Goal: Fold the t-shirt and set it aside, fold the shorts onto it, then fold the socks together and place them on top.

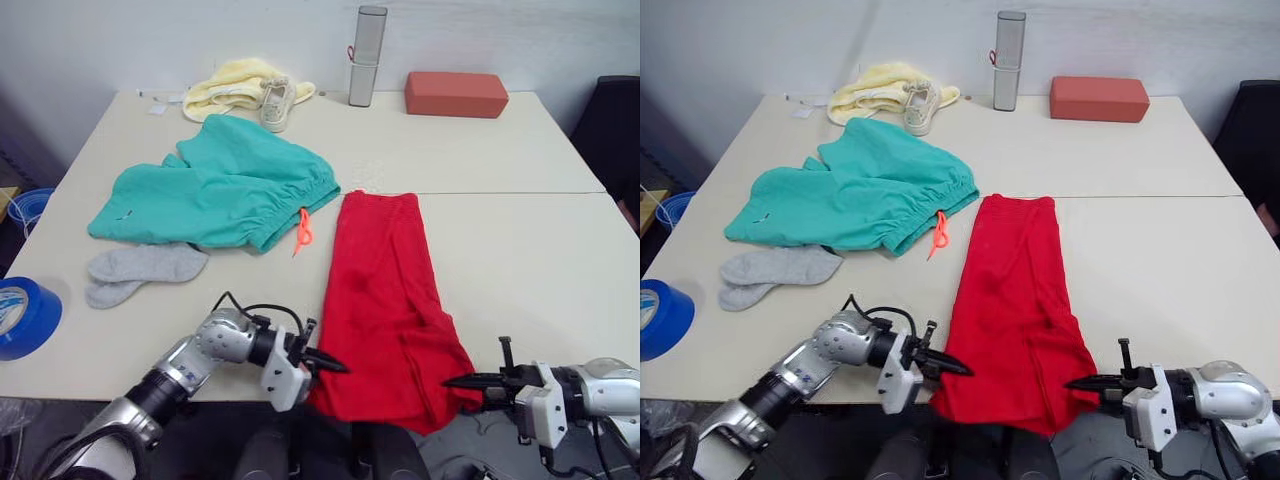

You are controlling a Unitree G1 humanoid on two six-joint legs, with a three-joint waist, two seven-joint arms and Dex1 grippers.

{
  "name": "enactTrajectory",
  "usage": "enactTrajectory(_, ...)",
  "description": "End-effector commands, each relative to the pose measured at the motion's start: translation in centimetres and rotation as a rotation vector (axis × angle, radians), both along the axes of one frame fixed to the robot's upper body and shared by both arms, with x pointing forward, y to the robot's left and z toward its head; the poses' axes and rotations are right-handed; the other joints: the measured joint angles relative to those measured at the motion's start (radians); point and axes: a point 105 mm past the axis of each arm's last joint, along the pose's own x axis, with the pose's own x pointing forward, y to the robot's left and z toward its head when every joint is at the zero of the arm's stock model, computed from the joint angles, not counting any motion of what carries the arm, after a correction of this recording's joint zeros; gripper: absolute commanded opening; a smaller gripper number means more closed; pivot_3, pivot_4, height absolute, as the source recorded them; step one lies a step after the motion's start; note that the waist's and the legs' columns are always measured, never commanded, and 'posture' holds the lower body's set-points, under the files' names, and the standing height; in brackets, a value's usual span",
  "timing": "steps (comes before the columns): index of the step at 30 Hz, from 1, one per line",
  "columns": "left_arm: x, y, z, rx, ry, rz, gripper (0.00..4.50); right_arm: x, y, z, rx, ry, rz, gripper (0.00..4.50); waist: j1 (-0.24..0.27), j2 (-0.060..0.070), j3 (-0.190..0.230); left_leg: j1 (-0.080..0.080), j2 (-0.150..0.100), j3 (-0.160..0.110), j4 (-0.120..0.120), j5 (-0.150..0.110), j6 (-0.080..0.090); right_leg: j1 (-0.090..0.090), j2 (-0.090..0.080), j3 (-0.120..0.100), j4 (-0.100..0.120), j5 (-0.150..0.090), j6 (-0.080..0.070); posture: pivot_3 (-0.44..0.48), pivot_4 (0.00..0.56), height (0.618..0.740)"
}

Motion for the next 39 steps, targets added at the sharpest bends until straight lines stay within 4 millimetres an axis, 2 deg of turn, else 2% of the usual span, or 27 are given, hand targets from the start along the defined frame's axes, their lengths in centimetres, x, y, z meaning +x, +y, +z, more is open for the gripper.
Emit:
enactTrajectory(1, -0.7, 0.3, 0.3, 0.002, 0.029, -0.014, 0.05, -0.7, 0.2, 0.6, 0.018, 0.031, 0.007, 0.01, 0.005, 0.0, 0.0, 0.0, 0.0, 0.0, 0.0, -0.001, -0.001, 0.0, 0.0, 0.0, 0.0, 0.0, 0.0, 0.0, 0.15, 0.74)
enactTrajectory(7, -1.2, 0.4, 1.2, -0.023, 0.129, 0.006, 0.05, -1.3, 0.6, 1.1, 0.039, 0.088, -0.004, 0.01, 0.017, 0.0, 0.0, -0.001, 0.0, 0.0, 0.0, -0.003, -0.003, -0.001, 0.0, 0.0, 0.0, 0.0, 0.0, 0.0, 0.15, 0.74)
enactTrajectory(9, -1.4, 0.4, 1.9, -0.028, 0.235, 0.008, 0.05, -1.6, 0.8, 1.6, 0.045, 0.16, -0.002, 0.01, 0.021, 0.0, 0.001, -0.001, 0.0, 0.0, 0.001, -0.003, -0.002, -0.001, 0.0, 0.0, 0.0, 0.0, 0.0, 0.0, 0.15, 0.74)
enactTrajectory(12, -1.3, 0.7, 3.6, -0.046, 0.431, 0.047, 0.05, -1.3, 1.1, 3.4, 0.121, 0.396, -0.119, 0.01, 0.021, 0.002, 0.002, -0.003, 0.0, -0.001, 0.001, -0.002, -0.001, -0.001, 0.0, 0.0, 0.001, 0.0, 0.0, 0.0, 0.15, 0.74)
enactTrajectory(14, -1.0, 1.1, 4.0, -0.027, 0.501, 0.073, 0.05, -1.5, 1.4, 3.8, 0.143, 0.509, -0.162, 0.01, 0.023, 0.002, 0.002, -0.003, 0.0, -0.003, 0.002, 0.0, 0.003, -0.001, 0.0, -0.001, 0.001, 0.0, 0.0, 0.0, 0.15, 0.74)
enactTrajectory(18, 1.0, 1.1, 5.3, -0.057, 0.682, 0.185, 0.05, 0.1, 1.9, 5.7, 0.246, 0.62, -0.26, 0.01, 0.024, 0.002, 0.003, -0.004, 0.0, -0.005, 0.002, -0.001, 0.004, -0.001, 0.0, -0.003, 0.0, -0.001, -0.001, 0.0, 0.15, 0.74)
enactTrajectory(22, 3.8, 0.7, 6.6, -0.104, 0.841, 0.301, 0.05, 2.8, 2.1, 7.3, 0.347, 0.658, -0.333, 0.01, 0.025, 0.001, 0.004, -0.005, 0.0, -0.006, 0.003, -0.002, 0.003, -0.001, 0.0, -0.004, 0.0, -0.001, -0.001, 0.0, 0.15, 0.74)
enactTrajectory(27, 8.0, 0.2, 7.9, -0.185, 0.958, 0.446, 0.05, 7.8, 1.8, 9.0, 0.497, 0.613, -0.458, 0.01, 0.025, -0.002, 0.005, -0.008, -0.001, -0.007, 0.004, 0.002, 0.001, -0.002, 0.0, -0.007, -0.001, 0.0, 0.0, 0.0, 0.15, 0.74)
enactTrajectory(31, 11.4, -0.2, 8.6, -0.257, 1.042, 0.566, 0.05, 11.5, 1.4, 9.2, 0.549, 0.632, -0.558, 0.01, 0.024, -0.003, 0.006, -0.011, -0.001, -0.007, 0.006, 0.003, 0.0, -0.004, 0.001, -0.008, 0.0, 0.001, 0.001, 0.0, 0.15, 0.74)
enactTrajectory(35, 14.0, -0.7, 8.9, -0.303, 1.062, 0.646, 0.05, 14.3, 1.2, 9.2, 0.588, 0.639, -0.641, 0.01, 0.025, -0.003, 0.006, -0.019, -0.001, -0.007, 0.009, 0.005, 0.0, -0.01, 0.002, -0.01, 0.004, 0.001, 0.002, 0.0, 0.15, 0.74)
enactTrajectory(37, 16.5, -1.1, 8.9, -0.369, 1.079, 0.755, 0.05, 16.2, 1.1, 9.1, 0.626, 0.62, -0.693, 0.01, 0.025, -0.003, 0.006, -0.021, -0.002, -0.006, 0.011, 0.006, 0.001, -0.013, 0.003, -0.01, 0.008, 0.001, 0.002, 0.0, 0.15, 0.74)
enactTrajectory(39, 17.9, -1.5, 8.9, -0.407, 1.072, 0.811, 0.05, 17.4, 1.3, 8.9, 0.631, 0.593, -0.71, 0.01, 0.024, -0.004, 0.007, -0.023, -0.002, -0.005, 0.014, 0.007, 0.001, -0.014, 0.005, -0.01, 0.011, 0.002, 0.003, 0.0, 0.15, 0.74)
